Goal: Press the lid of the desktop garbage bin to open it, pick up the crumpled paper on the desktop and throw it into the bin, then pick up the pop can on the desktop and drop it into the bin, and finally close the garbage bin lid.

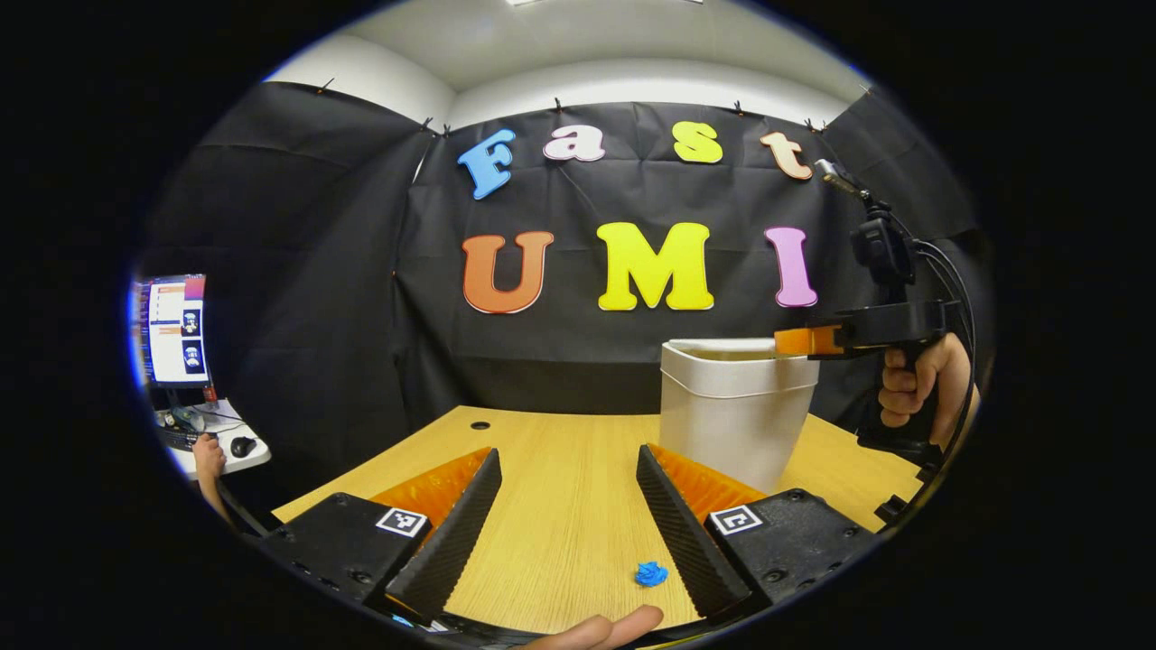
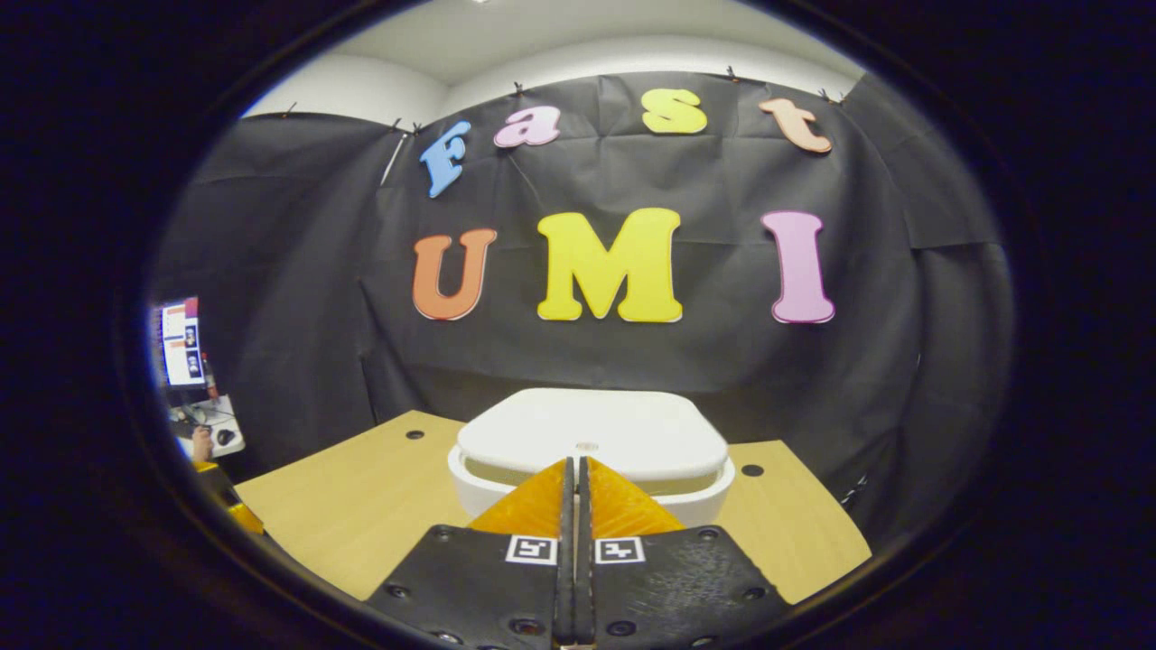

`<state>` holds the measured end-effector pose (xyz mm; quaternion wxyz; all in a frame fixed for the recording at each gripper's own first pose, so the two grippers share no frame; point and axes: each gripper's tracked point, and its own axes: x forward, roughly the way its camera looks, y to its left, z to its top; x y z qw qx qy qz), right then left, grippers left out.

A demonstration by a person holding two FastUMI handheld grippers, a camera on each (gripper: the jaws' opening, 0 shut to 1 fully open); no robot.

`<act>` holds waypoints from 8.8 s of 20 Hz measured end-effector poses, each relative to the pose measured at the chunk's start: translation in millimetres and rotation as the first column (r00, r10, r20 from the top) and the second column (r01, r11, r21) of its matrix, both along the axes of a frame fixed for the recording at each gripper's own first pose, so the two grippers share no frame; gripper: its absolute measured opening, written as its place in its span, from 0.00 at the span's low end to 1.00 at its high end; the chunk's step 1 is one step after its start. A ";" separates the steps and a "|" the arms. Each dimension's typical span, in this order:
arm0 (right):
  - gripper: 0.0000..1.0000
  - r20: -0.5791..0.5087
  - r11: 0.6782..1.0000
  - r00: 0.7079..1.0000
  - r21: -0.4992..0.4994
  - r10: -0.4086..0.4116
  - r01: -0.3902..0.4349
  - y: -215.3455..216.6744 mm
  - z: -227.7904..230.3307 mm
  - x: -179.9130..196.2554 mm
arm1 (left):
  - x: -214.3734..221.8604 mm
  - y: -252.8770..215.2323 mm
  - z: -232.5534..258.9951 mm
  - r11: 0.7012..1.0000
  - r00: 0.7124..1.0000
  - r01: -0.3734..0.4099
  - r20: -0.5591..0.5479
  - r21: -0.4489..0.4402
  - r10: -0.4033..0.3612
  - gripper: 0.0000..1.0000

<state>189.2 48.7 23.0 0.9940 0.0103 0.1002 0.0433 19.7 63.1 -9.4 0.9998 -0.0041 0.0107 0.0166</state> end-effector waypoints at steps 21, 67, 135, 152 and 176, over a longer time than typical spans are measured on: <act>0.48 -0.051 0.992 0.993 0.077 0.106 -0.102 -3.4 -126.6 -160.7 | 39.3 -57.5 -111.9 0.946 0.898 0.324 -0.310 -0.016 -0.313 0.98; 0.96 -0.221 0.996 0.974 -0.079 -0.046 0.029 -20.7 -260.5 -109.0 | 49.3 -54.2 -140.2 0.969 0.886 0.247 -0.412 0.033 -0.212 0.38; 0.78 0.140 0.974 0.982 0.204 -0.129 0.099 -212.8 -56.3 -157.8 | 243.4 -237.0 94.0 0.977 0.986 0.161 -0.059 0.143 -0.154 0.39; 0.78 0.200 0.992 0.976 0.101 -0.092 0.073 -182.8 -43.1 -179.5 | 75.1 -148.5 47.0 0.998 0.996 0.055 -0.071 0.034 -0.052 0.95; 0.78 0.013 0.958 0.966 -0.128 -0.259 0.258 -137.8 65.0 19.3 | -8.1 -9.9 5.8 0.998 1.000 -0.019 0.000 -0.065 0.019 0.95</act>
